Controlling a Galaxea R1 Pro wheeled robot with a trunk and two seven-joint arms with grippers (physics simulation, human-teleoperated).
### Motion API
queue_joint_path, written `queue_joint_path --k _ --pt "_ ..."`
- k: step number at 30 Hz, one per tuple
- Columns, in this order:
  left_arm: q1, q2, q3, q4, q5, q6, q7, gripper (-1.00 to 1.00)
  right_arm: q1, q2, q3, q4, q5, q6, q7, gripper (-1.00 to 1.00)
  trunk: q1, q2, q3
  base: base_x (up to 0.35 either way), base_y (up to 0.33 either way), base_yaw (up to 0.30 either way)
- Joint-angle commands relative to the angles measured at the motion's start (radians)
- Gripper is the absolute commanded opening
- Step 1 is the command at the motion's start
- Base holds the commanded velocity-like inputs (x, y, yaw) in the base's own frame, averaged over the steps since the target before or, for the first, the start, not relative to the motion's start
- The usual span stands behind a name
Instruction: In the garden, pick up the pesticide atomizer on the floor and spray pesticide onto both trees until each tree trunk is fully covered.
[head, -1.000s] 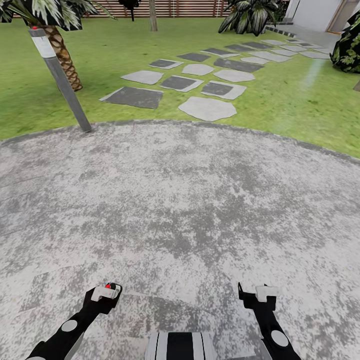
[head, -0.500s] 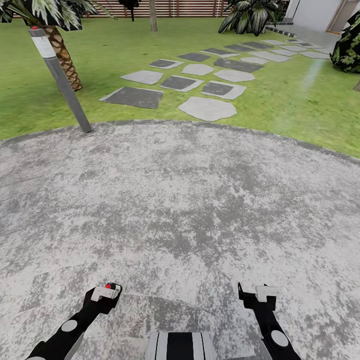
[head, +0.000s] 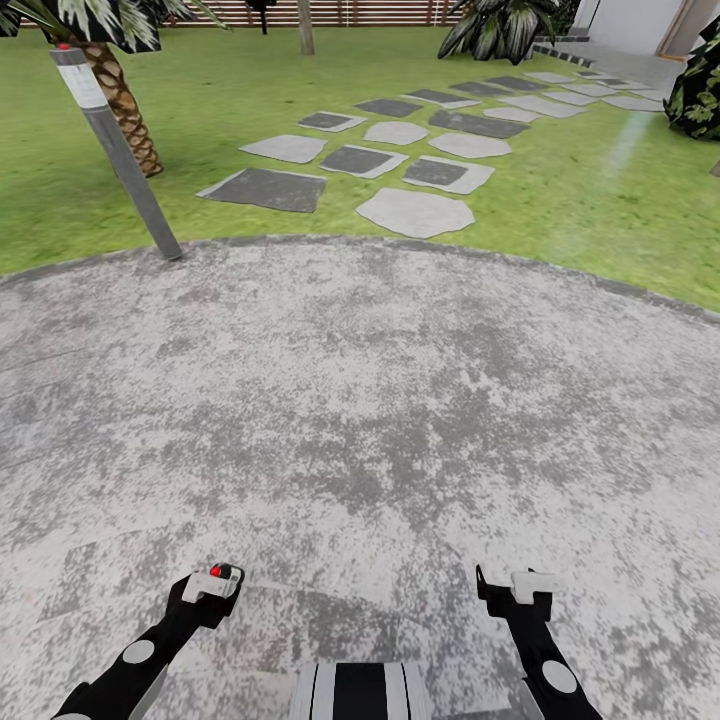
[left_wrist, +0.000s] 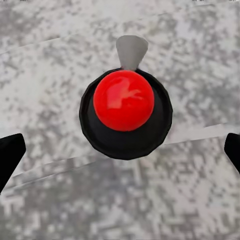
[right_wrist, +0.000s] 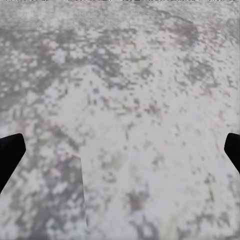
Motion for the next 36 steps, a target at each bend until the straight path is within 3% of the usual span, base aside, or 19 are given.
queue_joint_path --k 1,25,26,36 --pt "0.0 0.0 -0.001 0.001 -0.01 -0.005 0.002 1.0 0.0 0.0 0.001 0.0 0.001 -0.003 -0.003 1.0 0.0 0.0 -0.001 0.074 0.0 0.0" --pt "0.0 0.0 -0.001 0.001 -0.01 -0.005 0.002 1.0 0.0 0.0 0.001 0.0 0.001 -0.003 -0.003 1.0 0.0 0.0 -0.001 0.015 0.0 0.0" --pt "0.0 0.0 -0.001 0.001 -0.01 -0.005 0.002 -1.0 0.0 0.0 0.001 0.0 0.001 -0.003 -0.003 1.0 0.0 0.0 -0.001 0.0 0.0 0.0" --pt "-0.001 0.0 -0.001 0.005 -0.01 -0.005 0.003 -1.0 0.0 0.0 0.001 0.0 0.001 -0.003 -0.003 1.0 0.0 0.0 -0.001 0.0 0.0 0.0"
